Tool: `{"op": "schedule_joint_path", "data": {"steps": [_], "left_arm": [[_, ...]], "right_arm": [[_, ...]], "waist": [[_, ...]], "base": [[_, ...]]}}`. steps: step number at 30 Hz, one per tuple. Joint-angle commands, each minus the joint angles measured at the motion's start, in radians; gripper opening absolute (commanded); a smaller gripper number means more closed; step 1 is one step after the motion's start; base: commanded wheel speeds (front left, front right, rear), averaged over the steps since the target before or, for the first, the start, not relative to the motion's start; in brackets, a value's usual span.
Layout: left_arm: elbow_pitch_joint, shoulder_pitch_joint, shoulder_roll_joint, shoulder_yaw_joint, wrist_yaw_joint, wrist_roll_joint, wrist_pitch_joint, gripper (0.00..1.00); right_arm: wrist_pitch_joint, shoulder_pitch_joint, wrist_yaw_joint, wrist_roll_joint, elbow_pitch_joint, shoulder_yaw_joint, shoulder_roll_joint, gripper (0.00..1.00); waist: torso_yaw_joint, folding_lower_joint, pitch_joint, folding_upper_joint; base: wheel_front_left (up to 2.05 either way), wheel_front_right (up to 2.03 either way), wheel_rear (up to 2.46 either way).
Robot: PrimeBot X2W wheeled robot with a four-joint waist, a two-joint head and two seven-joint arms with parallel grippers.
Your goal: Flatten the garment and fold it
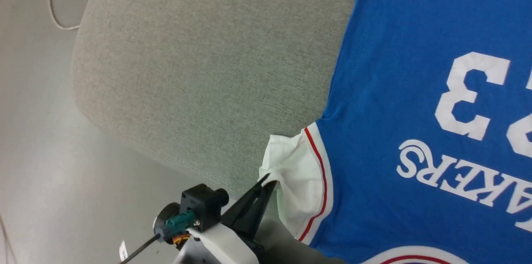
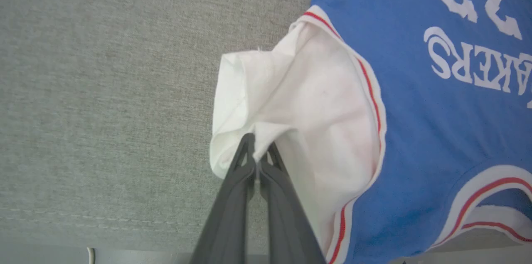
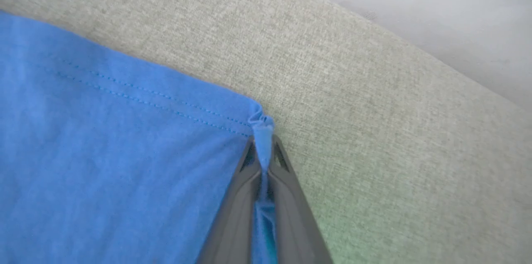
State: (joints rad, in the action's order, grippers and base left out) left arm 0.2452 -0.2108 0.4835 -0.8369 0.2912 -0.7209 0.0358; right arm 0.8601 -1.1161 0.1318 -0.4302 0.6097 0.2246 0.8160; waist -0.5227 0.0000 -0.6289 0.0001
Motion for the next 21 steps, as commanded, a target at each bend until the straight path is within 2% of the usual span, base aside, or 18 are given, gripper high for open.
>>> {"op": "schedule_joint_path", "data": {"steps": [1,6,14,21], "left_arm": [[-0.004,-0.015,0.007,0.006,0.001,0.008,0.007,0.0],[-0.013,0.002,0.036,0.033,0.021,-0.004,0.008,0.0],[-0.046,0.068,0.08,0.087,0.048,-0.056,0.03,0.0],[-0.061,0.128,0.111,0.116,0.074,-0.09,0.038,0.0]], "right_arm": [[0.02,0.087,-0.001,0.004,0.057,0.02,-0.007,0.0],[-0.026,0.152,-0.001,-0.012,0.083,0.048,-0.04,0.0],[-0.055,0.277,-0.001,-0.076,0.073,0.134,-0.073,0.0],[-0.076,0.453,-0.001,-0.212,-0.01,0.136,-0.076,0.0]], "waist": [[0.026,0.0,0.029,-0.0001],[0.097,0.0,0.122,-0.0001],[0.256,0.0,0.305,-0.0001],[0.371,0.0,0.434,-0.0001]], "base": [[0.0,0.0,0.0],[0.0,0.0,0.0],[0.0,0.0,0.0],[0.0,0.0,0.0]]}}
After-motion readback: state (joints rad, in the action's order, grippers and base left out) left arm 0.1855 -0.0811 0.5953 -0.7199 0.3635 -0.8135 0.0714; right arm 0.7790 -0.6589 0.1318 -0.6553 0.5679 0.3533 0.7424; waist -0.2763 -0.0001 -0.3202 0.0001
